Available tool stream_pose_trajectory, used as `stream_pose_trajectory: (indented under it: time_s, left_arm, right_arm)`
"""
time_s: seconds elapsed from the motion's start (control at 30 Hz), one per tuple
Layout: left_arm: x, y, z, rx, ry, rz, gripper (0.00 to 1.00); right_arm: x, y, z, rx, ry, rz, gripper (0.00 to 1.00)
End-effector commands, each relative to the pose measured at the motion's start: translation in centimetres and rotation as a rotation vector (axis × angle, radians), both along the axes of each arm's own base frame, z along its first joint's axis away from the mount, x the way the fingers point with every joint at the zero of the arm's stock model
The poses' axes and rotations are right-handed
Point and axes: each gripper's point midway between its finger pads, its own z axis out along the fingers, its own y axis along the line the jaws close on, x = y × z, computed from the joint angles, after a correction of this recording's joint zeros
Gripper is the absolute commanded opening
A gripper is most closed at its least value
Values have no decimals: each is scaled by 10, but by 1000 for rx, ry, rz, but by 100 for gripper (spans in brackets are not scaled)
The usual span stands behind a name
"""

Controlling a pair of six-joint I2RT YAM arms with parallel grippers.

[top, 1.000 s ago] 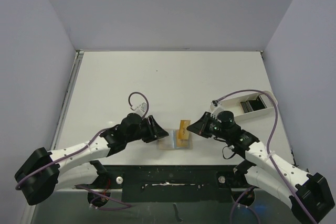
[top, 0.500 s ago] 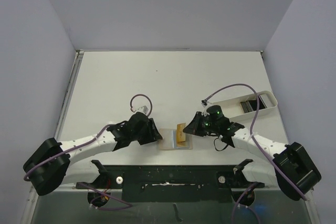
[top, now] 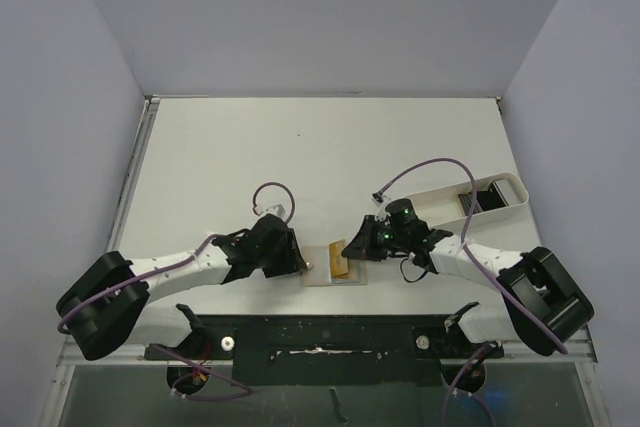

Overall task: Put the credit cards into the card holder
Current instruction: Insert the credit card into the card holder.

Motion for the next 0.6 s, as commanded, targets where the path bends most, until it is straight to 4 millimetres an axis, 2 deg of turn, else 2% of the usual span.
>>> stream_pose_trajectory:
  time_s: [0.0,0.57]
  left_arm:
    - [16,-10,15,-20,-50,2,44]
    - [13,-16,12,-53,-30,2,36]
  right_arm:
    - [15,14,23,67,-81,35,0]
    - [6,11,9,65,-31,49,0]
